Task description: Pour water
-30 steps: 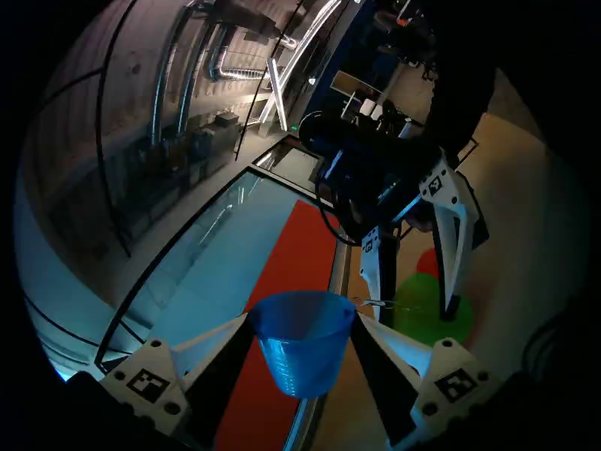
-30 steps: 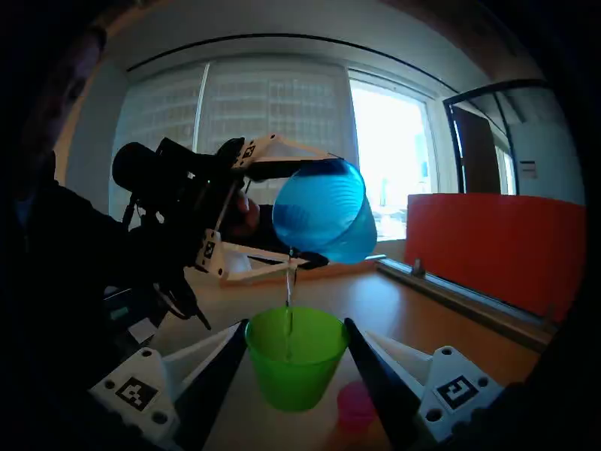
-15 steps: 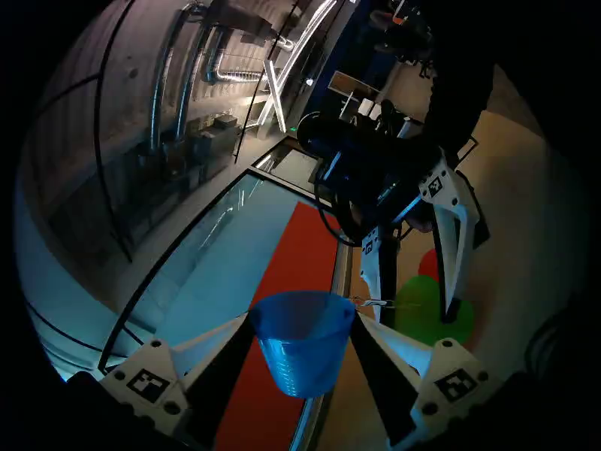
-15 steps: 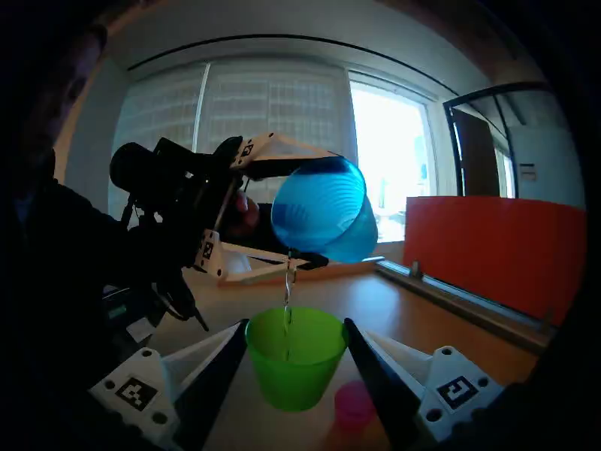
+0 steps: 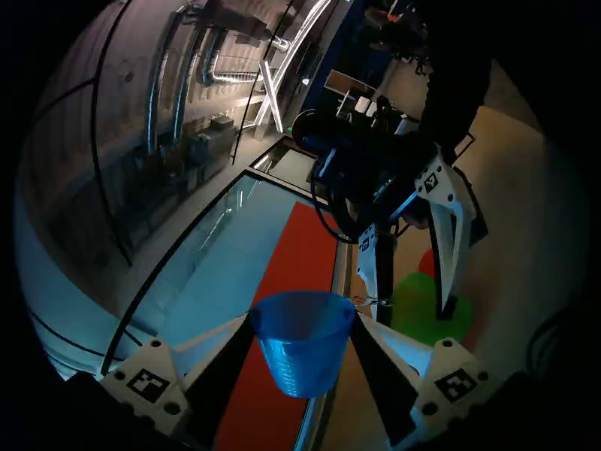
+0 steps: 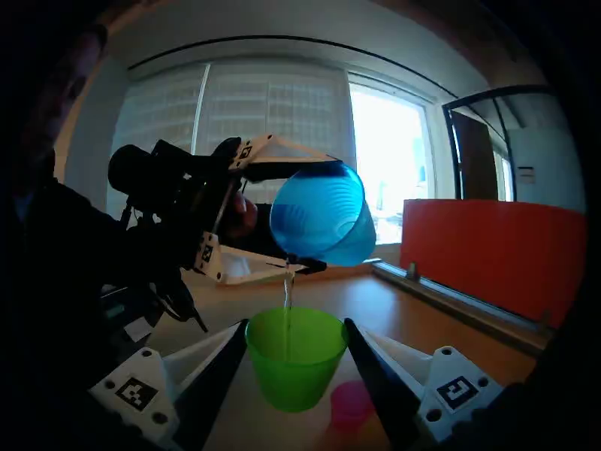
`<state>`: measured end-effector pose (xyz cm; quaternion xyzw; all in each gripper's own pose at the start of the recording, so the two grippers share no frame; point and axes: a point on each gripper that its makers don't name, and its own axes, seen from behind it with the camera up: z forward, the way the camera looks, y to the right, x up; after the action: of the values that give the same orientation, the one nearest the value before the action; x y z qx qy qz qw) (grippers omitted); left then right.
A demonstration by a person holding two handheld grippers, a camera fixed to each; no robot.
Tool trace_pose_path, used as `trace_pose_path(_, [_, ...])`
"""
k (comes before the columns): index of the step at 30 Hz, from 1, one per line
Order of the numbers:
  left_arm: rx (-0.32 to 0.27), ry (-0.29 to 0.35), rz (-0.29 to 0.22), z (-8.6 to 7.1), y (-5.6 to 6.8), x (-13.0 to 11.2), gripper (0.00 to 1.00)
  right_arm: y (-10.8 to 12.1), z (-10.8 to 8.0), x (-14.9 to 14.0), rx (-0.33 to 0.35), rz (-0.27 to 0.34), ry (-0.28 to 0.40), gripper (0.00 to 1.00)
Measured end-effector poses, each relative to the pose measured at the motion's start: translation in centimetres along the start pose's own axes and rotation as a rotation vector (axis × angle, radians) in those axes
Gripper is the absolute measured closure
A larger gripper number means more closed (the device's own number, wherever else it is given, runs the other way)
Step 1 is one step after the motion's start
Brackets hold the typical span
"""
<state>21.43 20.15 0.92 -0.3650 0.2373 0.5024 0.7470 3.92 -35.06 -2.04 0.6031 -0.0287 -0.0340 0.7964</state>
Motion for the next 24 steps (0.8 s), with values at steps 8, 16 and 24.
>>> trace_pose_path(8, [0.002,0.004,0.01,0.17,-0.05,0.24,0.13,-0.04,-0.11,0.15,-0.003,-0.004,0.001,0.05])
trace_pose_path(16, [0.006,0.002,0.018,0.27,-0.19,0.2,0.13,0.0,-0.24,0.21,-0.006,-0.008,0.002,0.05])
trace_pose_path(24, [0.006,0.002,0.03,0.45,-0.08,0.14,0.13,0.02,-0.22,0.24,-0.007,-0.01,0.002,0.05])
